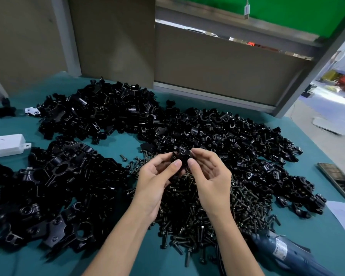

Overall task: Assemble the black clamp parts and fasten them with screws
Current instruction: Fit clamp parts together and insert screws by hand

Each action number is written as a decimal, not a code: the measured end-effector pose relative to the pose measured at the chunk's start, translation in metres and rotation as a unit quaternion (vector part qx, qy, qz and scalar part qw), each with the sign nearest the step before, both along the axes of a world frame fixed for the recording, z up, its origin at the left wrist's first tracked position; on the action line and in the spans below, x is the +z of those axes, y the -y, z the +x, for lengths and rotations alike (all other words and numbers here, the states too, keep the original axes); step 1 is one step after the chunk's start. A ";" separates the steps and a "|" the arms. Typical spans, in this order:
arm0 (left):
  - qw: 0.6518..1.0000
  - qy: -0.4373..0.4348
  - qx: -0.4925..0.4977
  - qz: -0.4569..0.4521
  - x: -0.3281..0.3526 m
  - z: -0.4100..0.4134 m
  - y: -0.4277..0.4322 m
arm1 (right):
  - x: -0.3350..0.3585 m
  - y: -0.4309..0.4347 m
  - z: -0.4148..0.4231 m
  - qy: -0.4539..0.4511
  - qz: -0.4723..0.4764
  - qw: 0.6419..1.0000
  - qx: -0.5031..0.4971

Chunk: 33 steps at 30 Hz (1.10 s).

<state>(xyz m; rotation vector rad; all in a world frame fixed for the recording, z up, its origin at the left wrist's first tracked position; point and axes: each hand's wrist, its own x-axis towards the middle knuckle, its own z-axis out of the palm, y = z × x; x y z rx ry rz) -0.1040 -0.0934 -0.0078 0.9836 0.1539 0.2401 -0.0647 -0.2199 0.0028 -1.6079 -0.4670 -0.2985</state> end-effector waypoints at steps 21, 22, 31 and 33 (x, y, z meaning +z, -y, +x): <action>0.998 0.021 0.000 -0.056 0.007 -0.003 0.000 | -0.002 0.001 -0.004 -0.016 0.022 0.998 0.059; 0.998 0.020 -0.001 -0.056 0.007 -0.003 0.000 | -0.002 0.000 -0.004 -0.017 0.026 0.998 0.063; 0.999 0.026 -0.006 -0.044 0.007 -0.004 0.000 | 0.000 0.001 -0.005 -0.035 0.047 0.996 0.069; 0.999 0.027 -0.005 -0.046 0.006 -0.004 0.000 | 0.000 0.001 -0.004 -0.036 0.044 0.996 0.070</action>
